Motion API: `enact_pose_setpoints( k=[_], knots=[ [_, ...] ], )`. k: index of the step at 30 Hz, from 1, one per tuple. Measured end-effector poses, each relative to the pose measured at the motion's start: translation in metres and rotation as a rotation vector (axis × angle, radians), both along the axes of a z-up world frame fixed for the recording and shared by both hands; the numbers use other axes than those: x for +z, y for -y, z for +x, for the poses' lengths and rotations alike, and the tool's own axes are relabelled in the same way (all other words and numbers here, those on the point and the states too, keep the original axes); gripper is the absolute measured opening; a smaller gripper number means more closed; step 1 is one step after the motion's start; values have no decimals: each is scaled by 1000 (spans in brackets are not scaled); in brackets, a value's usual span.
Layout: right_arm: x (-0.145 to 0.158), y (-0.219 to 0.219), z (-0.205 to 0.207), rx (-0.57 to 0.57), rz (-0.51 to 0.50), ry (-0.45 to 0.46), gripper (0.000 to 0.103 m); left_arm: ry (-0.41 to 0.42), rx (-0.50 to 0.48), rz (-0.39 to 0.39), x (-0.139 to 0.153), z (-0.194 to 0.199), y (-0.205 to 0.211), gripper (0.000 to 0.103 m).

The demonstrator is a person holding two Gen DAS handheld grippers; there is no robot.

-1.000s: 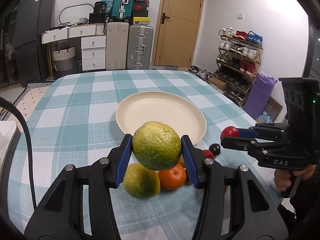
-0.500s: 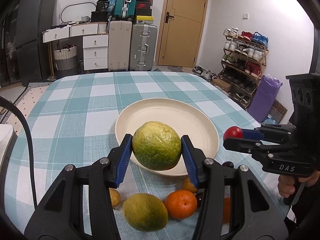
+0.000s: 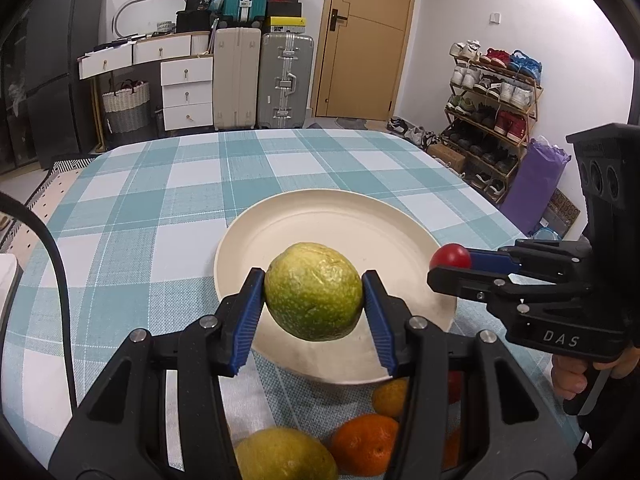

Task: Organize fruits
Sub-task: 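Lift the green citrus and red tomato and carry both over the cream plate, then release the green citrus and red tomato onto the plate, opening both tools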

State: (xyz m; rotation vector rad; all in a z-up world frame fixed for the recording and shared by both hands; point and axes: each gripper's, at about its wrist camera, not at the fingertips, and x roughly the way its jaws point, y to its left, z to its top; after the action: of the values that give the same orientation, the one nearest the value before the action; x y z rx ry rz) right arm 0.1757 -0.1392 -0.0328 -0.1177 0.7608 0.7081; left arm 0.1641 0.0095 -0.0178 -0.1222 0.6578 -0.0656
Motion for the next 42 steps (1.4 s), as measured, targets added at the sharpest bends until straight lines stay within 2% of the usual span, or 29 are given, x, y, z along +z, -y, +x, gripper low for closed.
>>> enact_pose_setpoints(
  k=[10, 17, 20, 26, 27, 28, 30, 32, 36, 38, 40, 42],
  knots=[
    [-21, -12, 22, -16, -76, -40, 28, -52, 1, 36, -13, 14, 4, 47],
    [-24, -16, 23, -20, -100, -30, 28, -77, -13, 72, -16, 17, 10, 47],
    [-23, -15, 23, -20, -95, -29, 31, -71, -15, 60, -16, 15, 9, 47],
    [-8, -8, 9, -15, -105, 41, 52, -39, -8, 26, -8, 7, 2, 50],
    [-4, -6, 6, -14, -104, 54, 58, -28, -11, 21, -6, 5, 2, 56],
    [-1, -3, 2, -15, -100, 66, 69, -19, -11, 22, -4, 2, 1, 65],
    [3, 2, -3, -27, -94, 80, 84, 7, -7, 29, 2, -6, 0, 75],
    [6, 9, -9, -41, -70, 92, 89, 31, -8, 34, 9, -17, -1, 82],
    [5, 15, -13, -84, -79, 92, 103, 41, 8, 35, 17, -35, -7, 86],
    [4, 17, -16, -97, -84, 92, 103, 45, 18, 45, 21, -46, -10, 91],
    [4, 19, -20, -96, -72, 85, 103, 52, 42, 72, 23, -57, -12, 102],
    [4, 22, -25, -88, -67, 73, 103, 65, 55, 83, 26, -69, -15, 102]
  ],
)
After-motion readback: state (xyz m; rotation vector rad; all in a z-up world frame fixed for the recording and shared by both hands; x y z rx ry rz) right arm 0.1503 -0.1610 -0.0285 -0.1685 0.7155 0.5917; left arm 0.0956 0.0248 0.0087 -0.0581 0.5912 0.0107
